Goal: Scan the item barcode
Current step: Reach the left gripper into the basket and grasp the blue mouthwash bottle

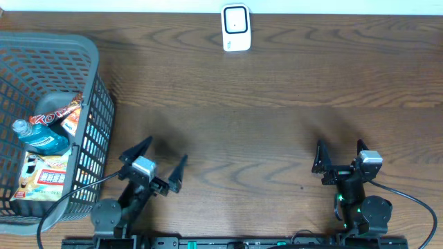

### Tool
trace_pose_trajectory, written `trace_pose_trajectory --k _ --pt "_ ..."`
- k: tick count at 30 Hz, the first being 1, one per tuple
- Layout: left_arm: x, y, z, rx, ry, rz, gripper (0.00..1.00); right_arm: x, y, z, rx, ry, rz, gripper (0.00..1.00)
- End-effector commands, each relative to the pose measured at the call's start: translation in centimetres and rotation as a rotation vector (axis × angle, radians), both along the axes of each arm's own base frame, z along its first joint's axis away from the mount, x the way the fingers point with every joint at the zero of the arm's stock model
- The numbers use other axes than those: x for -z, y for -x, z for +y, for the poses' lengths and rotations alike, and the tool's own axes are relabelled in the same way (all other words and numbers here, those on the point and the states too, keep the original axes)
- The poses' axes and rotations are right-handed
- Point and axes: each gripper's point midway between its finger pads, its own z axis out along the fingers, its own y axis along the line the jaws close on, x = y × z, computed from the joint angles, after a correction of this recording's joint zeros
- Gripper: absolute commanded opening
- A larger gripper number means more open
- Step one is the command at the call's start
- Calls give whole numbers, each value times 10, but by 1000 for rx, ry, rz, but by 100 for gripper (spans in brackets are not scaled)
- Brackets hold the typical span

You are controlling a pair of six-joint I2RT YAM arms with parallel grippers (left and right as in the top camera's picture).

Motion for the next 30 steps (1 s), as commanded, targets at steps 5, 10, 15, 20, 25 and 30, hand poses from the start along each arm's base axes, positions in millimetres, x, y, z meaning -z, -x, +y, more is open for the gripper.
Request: trace_pose_trajectory --k 5,10,15,20,25,30 --pt "-76 36 -26 211 93 -181 99 0 0 0 5 -7 -1 99" --pt "-113 43 -24 209 150 -187 99 0 0 0 5 -7 -1 99" --pt "-149 30 -19 187 252 -79 99 0 0 0 5 -7 -1 99" --pt "-212 15 -21 194 252 -73 99 0 0 0 5 -7 -1 99" --pt "-246 1 -33 264 248 107 99 0 0 0 5 -7 -1 99" --pt "-246 18 -63 539 206 197 99 0 0 -1 5 -7 -1 99"
